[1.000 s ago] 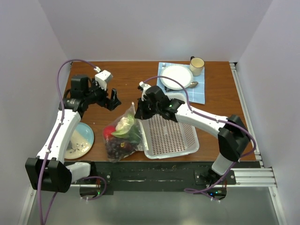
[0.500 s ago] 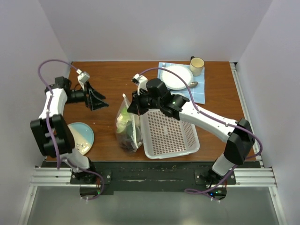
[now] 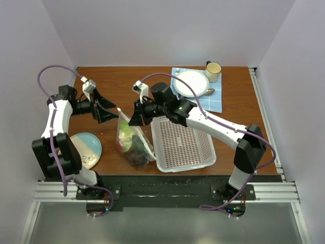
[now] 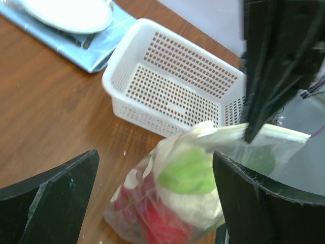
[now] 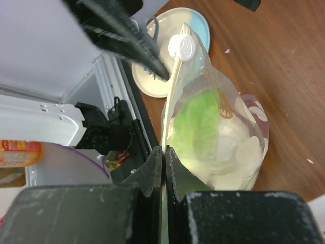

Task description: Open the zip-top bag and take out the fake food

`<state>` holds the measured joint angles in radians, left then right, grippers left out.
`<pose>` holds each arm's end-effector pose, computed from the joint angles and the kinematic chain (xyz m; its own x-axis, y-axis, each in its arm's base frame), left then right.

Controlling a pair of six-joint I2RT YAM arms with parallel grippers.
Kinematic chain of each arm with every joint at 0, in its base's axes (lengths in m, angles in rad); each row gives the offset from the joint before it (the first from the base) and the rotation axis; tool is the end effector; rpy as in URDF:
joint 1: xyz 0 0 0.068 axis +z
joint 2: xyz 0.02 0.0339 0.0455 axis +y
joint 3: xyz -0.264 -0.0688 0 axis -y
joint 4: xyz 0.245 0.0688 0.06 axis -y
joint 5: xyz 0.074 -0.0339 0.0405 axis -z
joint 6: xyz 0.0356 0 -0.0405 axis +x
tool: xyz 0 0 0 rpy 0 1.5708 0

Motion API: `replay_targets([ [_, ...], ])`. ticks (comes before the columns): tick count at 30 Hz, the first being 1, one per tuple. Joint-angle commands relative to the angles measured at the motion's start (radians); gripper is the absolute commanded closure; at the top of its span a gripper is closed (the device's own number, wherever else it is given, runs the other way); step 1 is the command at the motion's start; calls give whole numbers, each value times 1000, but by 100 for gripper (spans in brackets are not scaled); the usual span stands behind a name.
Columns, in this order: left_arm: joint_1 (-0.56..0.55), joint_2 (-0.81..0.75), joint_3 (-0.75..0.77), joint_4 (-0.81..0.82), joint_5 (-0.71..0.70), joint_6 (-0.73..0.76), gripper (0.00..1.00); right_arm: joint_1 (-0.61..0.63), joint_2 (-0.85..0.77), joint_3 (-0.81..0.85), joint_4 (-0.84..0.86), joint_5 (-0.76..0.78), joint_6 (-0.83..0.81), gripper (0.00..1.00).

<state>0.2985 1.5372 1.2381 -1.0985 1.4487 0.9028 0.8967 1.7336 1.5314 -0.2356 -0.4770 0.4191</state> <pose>0.2746 0.0475 0.2853 -0.4829 -0.0486 -0.8743 0.8182 0.3307 -0.4703 0.2435 0.3309 0.3388 -0.6298 -0.2091 -0.7481 -0.7634 0.3446 0.5464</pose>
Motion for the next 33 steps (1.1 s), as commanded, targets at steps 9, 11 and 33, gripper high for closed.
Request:
replay_targets([
  [9, -39, -130, -103, 170, 254, -120, 2, 1, 47, 145, 134, -141, 79, 100],
  [11, -38, -134, -109, 178, 253, -120, 2, 2, 44, 151, 127, -141, 72, 100],
  [33, -68, -155, -127, 392, 254, -379, 91, -77, 55, 95, 194, -81, 83, 100],
])
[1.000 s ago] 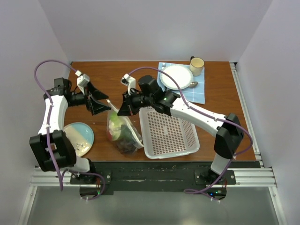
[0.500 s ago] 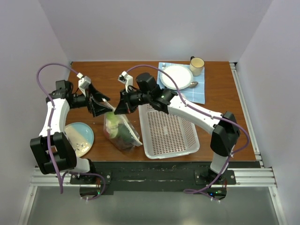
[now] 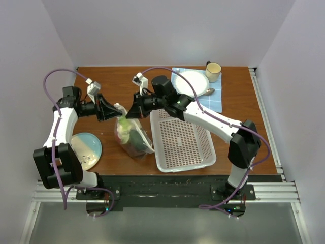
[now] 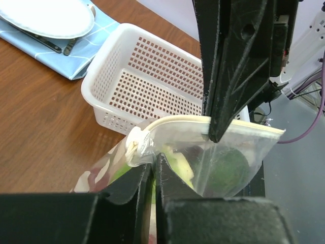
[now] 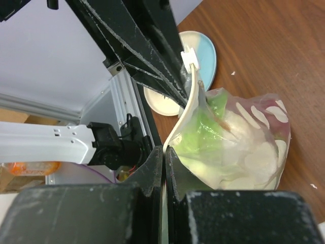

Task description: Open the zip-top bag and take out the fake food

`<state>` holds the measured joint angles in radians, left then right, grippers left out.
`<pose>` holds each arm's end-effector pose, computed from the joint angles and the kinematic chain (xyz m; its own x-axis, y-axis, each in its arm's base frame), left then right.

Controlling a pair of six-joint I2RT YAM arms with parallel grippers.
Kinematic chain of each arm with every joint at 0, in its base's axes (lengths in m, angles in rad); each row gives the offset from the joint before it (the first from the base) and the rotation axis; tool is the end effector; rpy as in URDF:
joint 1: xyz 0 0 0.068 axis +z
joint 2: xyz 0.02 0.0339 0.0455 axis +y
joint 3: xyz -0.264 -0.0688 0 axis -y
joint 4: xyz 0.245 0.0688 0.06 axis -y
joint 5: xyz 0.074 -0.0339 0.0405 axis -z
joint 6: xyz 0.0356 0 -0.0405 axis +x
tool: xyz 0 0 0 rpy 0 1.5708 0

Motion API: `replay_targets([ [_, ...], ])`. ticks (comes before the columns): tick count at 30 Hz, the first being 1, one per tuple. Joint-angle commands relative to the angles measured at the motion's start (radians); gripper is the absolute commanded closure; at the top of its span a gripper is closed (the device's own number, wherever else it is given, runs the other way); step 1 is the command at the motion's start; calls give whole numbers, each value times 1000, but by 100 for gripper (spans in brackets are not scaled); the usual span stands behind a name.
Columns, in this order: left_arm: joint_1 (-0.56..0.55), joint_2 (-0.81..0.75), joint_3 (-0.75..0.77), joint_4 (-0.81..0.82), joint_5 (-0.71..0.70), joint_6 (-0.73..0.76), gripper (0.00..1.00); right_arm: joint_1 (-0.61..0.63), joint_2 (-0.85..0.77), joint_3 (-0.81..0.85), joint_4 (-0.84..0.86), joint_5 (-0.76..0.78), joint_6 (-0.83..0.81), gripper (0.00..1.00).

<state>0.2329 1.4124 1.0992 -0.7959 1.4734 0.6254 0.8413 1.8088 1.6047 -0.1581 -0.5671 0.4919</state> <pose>0.2655 0.0266 0.2864 -0.4668 -0.0522 -0.8828 0.8415 0.2806 -0.4616 0.2734 0.3345 0.3423 -0.6633 -0.1442 -0.7343 -0.7378 0.2902 0.6094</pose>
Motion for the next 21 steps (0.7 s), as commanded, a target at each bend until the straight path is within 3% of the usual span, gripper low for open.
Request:
replay_targets([
  [1, 9, -44, 11, 128, 229, -146, 94, -39, -25, 14, 112, 22, 4, 100],
  [6, 57, -139, 7, 441, 228, -467, 99, -73, -52, -40, 45, 81, -84, 100],
  [7, 62, -156, 1, 501, 223, -519, 99, -73, -54, -32, 32, 81, -113, 95],
  [8, 63, -171, -22, 573, 223, -653, 100, -74, -54, -25, 22, 75, -128, 86],
  [9, 63, -199, -38, 713, 222, -711, 100, -73, -52, -17, -1, 61, -139, 70],
  [11, 63, -219, -71, 823, 203, -812, 100, -73, -65, -6, -12, 59, -167, 54],
  [12, 63, -228, -84, 893, 199, -840, 100, -73, -75, -5, -12, 67, -174, 29],
  [15, 63, -211, -110, 951, 202, -903, 99, -73, -112, -2, 24, 91, -222, 3],
  [21, 60, -211, -156, 1035, 225, -970, 95, -54, -88, 90, 39, 95, -348, 1],
])
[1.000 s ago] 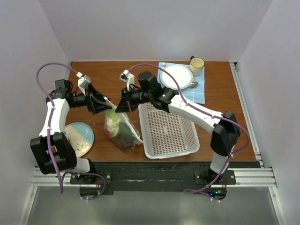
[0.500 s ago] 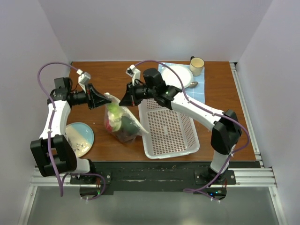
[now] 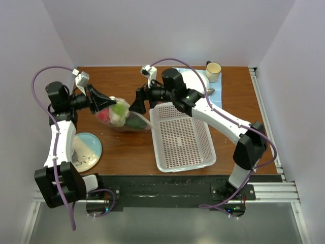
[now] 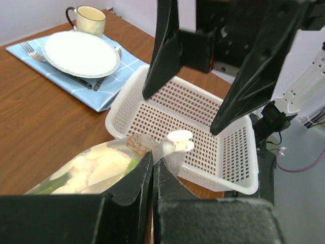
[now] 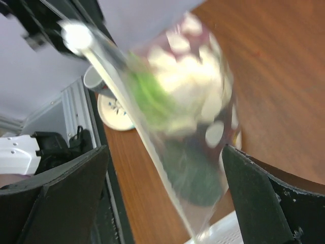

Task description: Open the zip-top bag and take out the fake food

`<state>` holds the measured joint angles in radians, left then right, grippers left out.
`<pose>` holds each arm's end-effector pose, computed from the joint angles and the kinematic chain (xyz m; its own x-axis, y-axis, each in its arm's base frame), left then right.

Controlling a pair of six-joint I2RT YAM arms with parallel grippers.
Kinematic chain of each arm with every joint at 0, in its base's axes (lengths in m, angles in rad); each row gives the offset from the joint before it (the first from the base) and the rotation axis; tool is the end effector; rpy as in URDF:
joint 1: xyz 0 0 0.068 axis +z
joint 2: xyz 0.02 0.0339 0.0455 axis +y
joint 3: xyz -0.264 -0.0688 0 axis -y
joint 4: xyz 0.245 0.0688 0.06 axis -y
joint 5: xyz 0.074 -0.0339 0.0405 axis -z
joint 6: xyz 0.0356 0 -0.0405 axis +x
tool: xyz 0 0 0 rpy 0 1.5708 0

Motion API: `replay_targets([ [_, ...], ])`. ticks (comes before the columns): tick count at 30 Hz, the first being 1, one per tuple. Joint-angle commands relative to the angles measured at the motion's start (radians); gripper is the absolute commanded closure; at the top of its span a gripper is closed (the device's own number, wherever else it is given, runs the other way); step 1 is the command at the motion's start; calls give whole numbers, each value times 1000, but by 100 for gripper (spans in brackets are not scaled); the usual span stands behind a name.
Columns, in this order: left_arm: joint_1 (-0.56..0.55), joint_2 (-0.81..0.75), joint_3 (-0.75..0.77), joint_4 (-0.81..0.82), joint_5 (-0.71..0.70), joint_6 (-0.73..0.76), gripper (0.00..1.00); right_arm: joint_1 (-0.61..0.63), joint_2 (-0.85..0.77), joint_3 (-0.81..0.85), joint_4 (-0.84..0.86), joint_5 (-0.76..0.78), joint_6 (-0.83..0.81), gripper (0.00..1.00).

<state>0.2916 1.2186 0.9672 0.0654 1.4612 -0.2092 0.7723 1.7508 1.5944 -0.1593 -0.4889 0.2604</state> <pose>0.2570 0.0402 0.3441 -0.3610 -0.1321 -0.9231 0.8477 0.3661 -0.3839 0.2884 0.3042 0.3616 -0.4558 -0.1267 -0.8810 -0.8470 0.3658 0.3856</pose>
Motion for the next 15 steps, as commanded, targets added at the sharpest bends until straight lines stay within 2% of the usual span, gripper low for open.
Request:
replay_targets([
  [1, 1, -21, -36, 212, 231, -165, 94, 28, -28, 117, 40, 24, -151, 1],
  [6, -18, -24, -126, 580, 215, -448, 93, 97, -13, 137, 32, 108, -248, 1],
  [7, -28, -22, -142, 637, 212, -491, 93, 116, -4, 151, 20, 171, -309, 2],
  [10, -65, -11, -224, 954, 209, -723, 91, 175, 27, 182, -26, 233, -387, 8],
  [11, -74, -2, -240, 1178, 209, -889, 91, 183, 32, 187, -40, 243, -394, 10],
  [13, -95, 48, -271, 1444, 220, -1095, 91, 193, 38, 187, -39, 240, -398, 15],
  [14, -101, 74, -271, 1748, 226, -1335, 91, 193, 39, 185, -34, 237, -395, 16],
  [15, -121, 129, -265, 1821, 238, -1427, 91, 193, 41, 185, -34, 234, -395, 18],
])
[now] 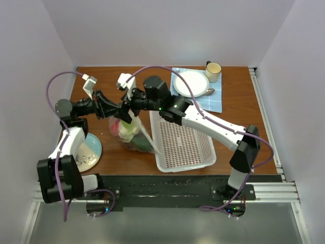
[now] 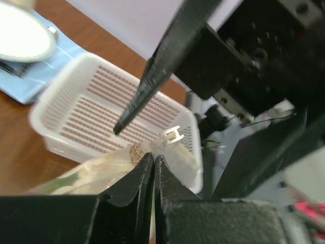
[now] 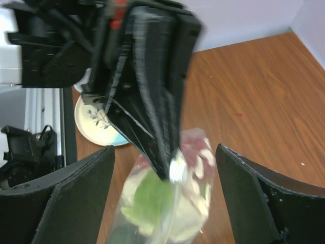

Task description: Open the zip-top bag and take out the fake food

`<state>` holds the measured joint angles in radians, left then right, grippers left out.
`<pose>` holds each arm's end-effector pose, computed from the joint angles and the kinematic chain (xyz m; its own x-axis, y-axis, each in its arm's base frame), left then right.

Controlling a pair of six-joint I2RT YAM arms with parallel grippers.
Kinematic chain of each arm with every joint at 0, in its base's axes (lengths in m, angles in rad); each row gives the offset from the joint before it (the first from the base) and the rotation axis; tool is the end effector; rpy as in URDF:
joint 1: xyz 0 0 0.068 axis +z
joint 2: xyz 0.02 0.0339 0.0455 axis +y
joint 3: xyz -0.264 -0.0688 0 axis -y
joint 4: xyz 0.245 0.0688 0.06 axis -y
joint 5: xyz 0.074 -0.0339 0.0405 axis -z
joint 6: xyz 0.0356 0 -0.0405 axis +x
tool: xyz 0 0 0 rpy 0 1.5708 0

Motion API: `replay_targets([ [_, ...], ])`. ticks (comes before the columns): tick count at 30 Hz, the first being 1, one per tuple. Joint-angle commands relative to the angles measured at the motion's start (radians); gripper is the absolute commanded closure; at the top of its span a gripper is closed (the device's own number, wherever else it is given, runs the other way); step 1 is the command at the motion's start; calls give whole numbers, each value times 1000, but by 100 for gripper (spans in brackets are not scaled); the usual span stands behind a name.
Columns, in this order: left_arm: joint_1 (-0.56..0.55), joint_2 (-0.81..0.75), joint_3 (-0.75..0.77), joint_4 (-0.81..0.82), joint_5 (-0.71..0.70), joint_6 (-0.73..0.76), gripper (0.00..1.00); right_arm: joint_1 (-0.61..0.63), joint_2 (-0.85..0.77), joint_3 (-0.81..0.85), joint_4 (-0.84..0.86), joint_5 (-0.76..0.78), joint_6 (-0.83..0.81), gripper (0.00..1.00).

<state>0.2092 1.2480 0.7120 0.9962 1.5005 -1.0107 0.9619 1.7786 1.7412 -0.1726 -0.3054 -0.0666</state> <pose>0.2481 0.0164 0.3243 -0.4975 -0.1665 -0.8513 0.8248 0.2133 -0.5237 0.2355 0.3565 0.4001 -0.0557 -0.1909 -0.9800 -0.9563 0.2922 -0.0025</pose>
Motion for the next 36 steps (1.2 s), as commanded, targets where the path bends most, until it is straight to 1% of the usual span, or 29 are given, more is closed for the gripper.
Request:
replay_targets([
  [1, -44, 119, 1, 895, 204, -652, 91, 1, 16, 44, -24, 49, -67, 19],
  [2, -42, 131, 3, 897, 204, -679, 90, 1, 19, 47, -31, 49, -68, 21],
  [6, -45, 133, 6, 898, 202, -654, 91, 3, 19, 49, -45, 37, -58, 31],
  [11, -47, 133, 26, 898, 202, -649, 94, 1, -18, -14, -19, 55, -41, 41],
  [12, -45, 127, 26, 898, 202, -644, 96, 1, -31, -26, -13, 64, -41, 46],
  [14, -47, 120, 26, 900, 201, -638, 97, -2, -39, -40, -5, 74, -39, 50],
  [15, -45, 117, 26, 900, 201, -638, 97, -2, -41, -37, -7, 74, -39, 55],
  [17, -45, 116, 23, 898, 202, -637, 98, -3, -39, -28, -14, 72, -39, 59],
  [18, -45, 114, 23, 898, 202, -638, 98, -5, -41, -25, -18, 72, -38, 66],
  [21, -47, 110, 18, 898, 204, -629, 99, -18, -53, -17, -21, 72, -27, 72],
  [30, -47, 110, 12, 897, 204, -612, 99, -60, -64, -26, -2, 40, 13, 76],
  [31, -45, 108, 9, 895, 204, -614, 100, -63, -64, -22, -2, 46, 16, 74],
  [32, -45, 107, 7, 895, 204, -611, 100, -64, -62, -20, -2, 51, 17, 65],
  [33, -45, 102, 6, 895, 205, -608, 100, -69, -67, -19, -2, 52, 17, 61],
  [34, -45, 99, 3, 895, 205, -606, 100, -72, -70, -22, -1, 55, 17, 58],
  [36, -47, 100, 1, 895, 205, -605, 100, -81, -79, -23, 10, 54, 24, 55],
])
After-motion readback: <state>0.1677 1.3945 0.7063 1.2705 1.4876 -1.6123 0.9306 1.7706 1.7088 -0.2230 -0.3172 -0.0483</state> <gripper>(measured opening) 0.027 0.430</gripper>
